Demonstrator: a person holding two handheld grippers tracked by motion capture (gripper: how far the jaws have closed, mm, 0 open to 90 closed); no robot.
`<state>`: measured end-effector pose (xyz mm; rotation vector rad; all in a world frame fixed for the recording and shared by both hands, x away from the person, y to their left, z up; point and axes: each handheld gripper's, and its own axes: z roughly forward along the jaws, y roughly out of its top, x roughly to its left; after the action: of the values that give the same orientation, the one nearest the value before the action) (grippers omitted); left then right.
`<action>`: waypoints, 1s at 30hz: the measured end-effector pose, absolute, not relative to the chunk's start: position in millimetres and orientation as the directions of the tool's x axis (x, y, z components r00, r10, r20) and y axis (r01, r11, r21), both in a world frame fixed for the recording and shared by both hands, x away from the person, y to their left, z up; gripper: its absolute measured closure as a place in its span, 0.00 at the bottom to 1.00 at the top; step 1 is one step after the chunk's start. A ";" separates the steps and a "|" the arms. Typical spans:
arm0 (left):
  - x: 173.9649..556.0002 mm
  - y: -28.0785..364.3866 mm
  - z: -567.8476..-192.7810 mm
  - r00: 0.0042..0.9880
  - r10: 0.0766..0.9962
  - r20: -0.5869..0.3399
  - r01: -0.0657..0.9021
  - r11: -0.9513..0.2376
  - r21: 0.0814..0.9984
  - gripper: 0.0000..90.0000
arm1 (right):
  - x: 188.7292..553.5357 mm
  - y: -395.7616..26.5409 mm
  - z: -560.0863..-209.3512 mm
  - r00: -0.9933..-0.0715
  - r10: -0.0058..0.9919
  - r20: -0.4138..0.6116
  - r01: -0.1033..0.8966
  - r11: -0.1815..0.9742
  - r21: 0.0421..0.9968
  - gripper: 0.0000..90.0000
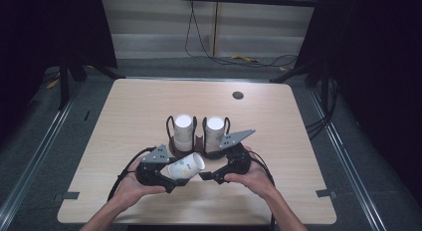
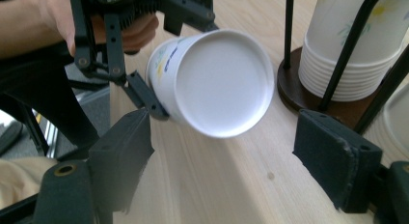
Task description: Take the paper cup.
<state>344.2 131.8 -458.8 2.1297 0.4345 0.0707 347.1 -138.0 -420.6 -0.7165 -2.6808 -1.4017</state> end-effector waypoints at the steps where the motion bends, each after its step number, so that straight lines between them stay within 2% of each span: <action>1: 344.3 131.8 -459.0 0.936 0.335 -0.108 0.277 -0.512 0.813 0.27 | 347.2 -137.4 -420.6 -0.896 0.382 0.228 0.408 0.505 0.761 0.24; 8: 343.6 129.5 -458.8 0.940 0.312 -0.137 0.287 -0.509 0.811 0.27 | 351.7 -129.4 -420.6 -0.912 0.360 0.197 0.385 0.580 0.718 0.23; 16: 342.4 129.5 -456.4 0.940 0.325 -0.099 0.270 -0.538 0.799 0.27 | 352.7 -125.8 -420.4 -0.924 0.332 0.190 0.364 0.612 0.702 0.22; 20: 340.9 128.9 -458.1 0.942 0.321 -0.103 0.271 -0.540 0.797 0.27 | 350.1 -120.9 -424.4 -0.931 0.314 0.184 0.352 0.645 0.678 0.27; 30: 338.1 121.7 -463.5 0.950 0.296 -0.098 0.259 -0.575 0.776 0.27 | 350.9 -115.0 -422.9 -0.943 0.296 0.156 0.324 0.695 0.641 0.29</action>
<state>338.1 121.7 -463.5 2.2094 0.3901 0.0532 350.9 -115.0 -422.9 -0.5220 -2.8548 -1.0922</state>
